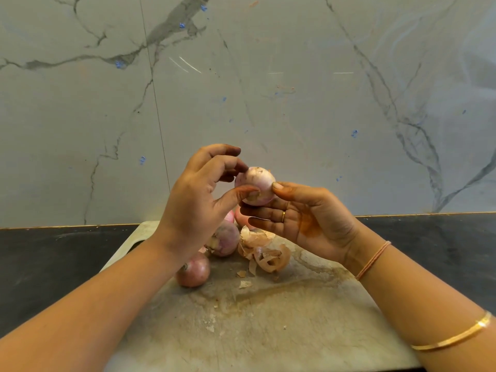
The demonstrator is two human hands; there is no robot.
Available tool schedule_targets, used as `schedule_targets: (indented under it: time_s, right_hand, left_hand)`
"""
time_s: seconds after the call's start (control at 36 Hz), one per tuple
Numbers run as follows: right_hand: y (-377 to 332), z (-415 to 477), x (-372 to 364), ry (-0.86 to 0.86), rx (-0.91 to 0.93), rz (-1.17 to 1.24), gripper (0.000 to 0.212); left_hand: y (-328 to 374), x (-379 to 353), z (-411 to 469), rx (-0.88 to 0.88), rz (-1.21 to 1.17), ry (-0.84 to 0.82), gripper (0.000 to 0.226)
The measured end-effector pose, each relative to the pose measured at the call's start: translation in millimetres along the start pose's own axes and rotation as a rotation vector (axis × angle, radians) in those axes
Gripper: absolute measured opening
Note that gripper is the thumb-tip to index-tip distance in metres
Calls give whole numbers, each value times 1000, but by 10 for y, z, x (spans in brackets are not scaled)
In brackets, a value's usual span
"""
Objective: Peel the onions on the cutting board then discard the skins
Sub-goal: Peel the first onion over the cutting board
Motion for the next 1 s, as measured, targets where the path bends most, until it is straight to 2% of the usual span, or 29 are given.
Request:
schedule_targets:
  time_s: [0.25, 0.42, 0.81, 1.0]
  right_hand:
    - [17, 16, 16, -2, -8, 4, 50]
    - [9, 25, 56, 47, 7, -44, 43]
    - [49, 29, 53, 48, -6, -144, 45]
    - [26, 55, 176, 180, -11, -128, 47]
  left_hand:
    - [-1, -4, -16, -6, 18, 8, 22]
    - [-53, -62, -20, 73, -64, -23, 27]
    - [-62, -81, -33, 127, -114, -38, 10]
    - [-124, -51, -30, 199, -118, 7, 17]
Point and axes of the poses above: each hand's wrist, its own z-axis towards the middle knuckle, its own x-axis out of the back of the hand, y = z × x, the point moved 8 cm from there along z, towards the middle knuckle, and after that the axes turned 1 degree about -y, right-handed, at the moved point
